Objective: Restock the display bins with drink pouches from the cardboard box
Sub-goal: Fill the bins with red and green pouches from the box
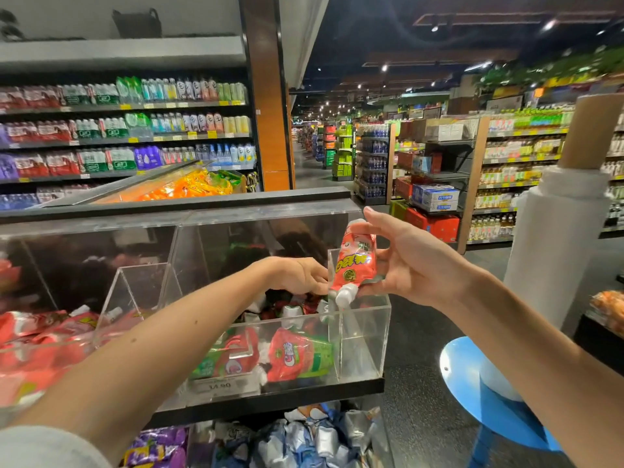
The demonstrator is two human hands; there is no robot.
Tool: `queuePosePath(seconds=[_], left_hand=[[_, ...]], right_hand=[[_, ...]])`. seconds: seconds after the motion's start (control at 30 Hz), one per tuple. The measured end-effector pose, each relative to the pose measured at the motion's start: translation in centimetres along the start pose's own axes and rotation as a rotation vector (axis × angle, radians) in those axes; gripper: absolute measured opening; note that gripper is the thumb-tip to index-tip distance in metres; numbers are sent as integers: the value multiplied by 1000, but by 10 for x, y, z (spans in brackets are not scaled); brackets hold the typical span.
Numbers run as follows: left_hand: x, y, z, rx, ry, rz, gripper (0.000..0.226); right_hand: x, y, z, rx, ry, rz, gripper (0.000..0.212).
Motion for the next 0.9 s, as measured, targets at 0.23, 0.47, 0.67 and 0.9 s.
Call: queuePosePath(seconds=[0.23,0.47,0.67,0.9], left_hand=[[-23,42,80,502,-112,178,25],[-59,21,224,798,-485,125,68],[-121,-12,316,934,-413,251,34],[-204,-40,388,1005,-12,813,32]], right_hand=[[5,-31,15,-43,46,7,33],[31,-106,33,-127,8,-189,33],[81,-209,56,-451,-188,-176,35],[123,-276,89,-831,-34,356,66]])
Point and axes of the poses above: each hand's wrist, its own z-axis away from the middle knuckle, its own y-axis out of the back of the hand, x = y × z, the point moved 5 cm from there along -z, towards the middle knuckle, and after that the axes turned 10 degrees about y, right-handed, at the moved point
